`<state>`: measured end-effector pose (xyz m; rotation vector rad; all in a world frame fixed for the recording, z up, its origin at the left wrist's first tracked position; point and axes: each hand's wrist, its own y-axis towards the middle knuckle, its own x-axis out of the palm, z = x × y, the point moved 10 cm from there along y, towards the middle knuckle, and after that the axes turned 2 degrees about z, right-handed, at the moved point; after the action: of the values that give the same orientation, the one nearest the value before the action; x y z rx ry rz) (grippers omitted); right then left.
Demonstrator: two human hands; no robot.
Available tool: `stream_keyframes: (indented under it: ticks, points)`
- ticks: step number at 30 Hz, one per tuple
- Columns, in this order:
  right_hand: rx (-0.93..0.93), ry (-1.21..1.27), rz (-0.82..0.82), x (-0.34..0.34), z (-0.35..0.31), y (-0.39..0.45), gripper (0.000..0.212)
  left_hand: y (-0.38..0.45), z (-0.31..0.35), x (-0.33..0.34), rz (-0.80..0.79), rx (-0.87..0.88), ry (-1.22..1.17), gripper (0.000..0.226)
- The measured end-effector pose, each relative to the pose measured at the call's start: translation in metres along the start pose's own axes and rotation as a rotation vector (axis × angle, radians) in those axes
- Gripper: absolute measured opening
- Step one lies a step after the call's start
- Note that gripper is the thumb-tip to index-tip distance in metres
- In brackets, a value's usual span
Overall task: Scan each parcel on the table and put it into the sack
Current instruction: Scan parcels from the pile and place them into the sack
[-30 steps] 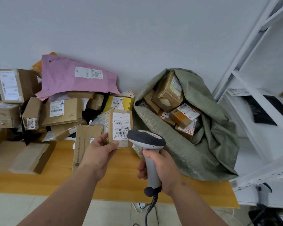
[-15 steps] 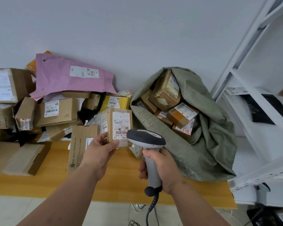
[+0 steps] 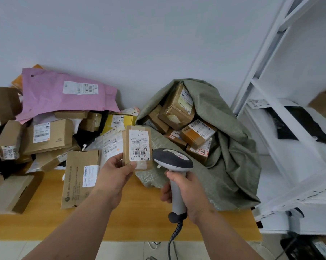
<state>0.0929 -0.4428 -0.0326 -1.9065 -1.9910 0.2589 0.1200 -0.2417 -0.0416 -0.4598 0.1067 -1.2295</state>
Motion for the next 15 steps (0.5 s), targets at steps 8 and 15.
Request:
stream_keyframes:
  ticks: [8,15]
  points:
    - [0.006,0.056,0.187,-0.046,-0.005,0.02,0.011,0.017,0.014,0.05,-0.042,0.065,0.226,0.041]
    - [-0.064,0.127,0.302,-0.062,-0.026,0.062,0.02,0.055,0.038,0.101,-0.038,0.072,0.326,0.067]
